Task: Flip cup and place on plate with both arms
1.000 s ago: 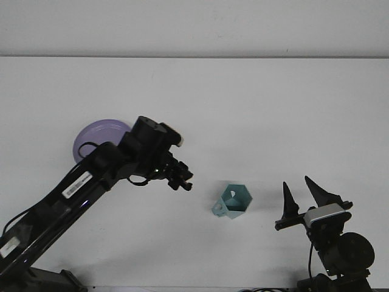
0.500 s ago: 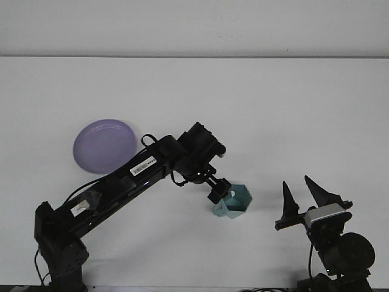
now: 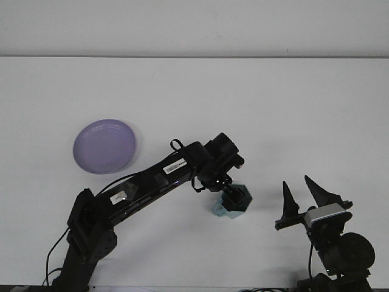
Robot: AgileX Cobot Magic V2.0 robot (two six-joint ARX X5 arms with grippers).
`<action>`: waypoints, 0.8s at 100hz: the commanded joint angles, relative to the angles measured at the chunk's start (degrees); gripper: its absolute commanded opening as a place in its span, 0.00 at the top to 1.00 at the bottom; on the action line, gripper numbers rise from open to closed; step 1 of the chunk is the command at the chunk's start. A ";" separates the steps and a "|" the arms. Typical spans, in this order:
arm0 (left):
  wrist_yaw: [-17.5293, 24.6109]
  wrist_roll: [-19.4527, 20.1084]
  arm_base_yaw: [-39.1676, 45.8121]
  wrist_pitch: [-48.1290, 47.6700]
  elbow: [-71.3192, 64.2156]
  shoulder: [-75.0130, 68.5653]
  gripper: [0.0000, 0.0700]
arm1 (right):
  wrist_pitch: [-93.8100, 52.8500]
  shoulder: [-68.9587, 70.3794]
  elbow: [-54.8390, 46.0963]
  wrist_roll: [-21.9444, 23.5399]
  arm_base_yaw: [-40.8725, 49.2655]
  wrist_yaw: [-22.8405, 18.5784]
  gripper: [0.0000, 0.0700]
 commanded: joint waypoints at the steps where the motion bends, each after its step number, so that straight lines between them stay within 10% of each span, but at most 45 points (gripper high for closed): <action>1: -0.31 1.51 -0.70 0.33 1.70 2.27 0.45 | 0.57 0.17 0.44 0.83 0.04 -0.02 0.46; 14: -0.31 2.86 -1.18 0.57 1.70 2.62 1.00 | 0.55 0.17 0.44 0.83 0.04 -0.02 0.46; 80: -3.34 1.99 3.39 -12.63 15.63 1.66 0.98 | 0.39 0.17 0.44 0.83 0.04 0.02 0.46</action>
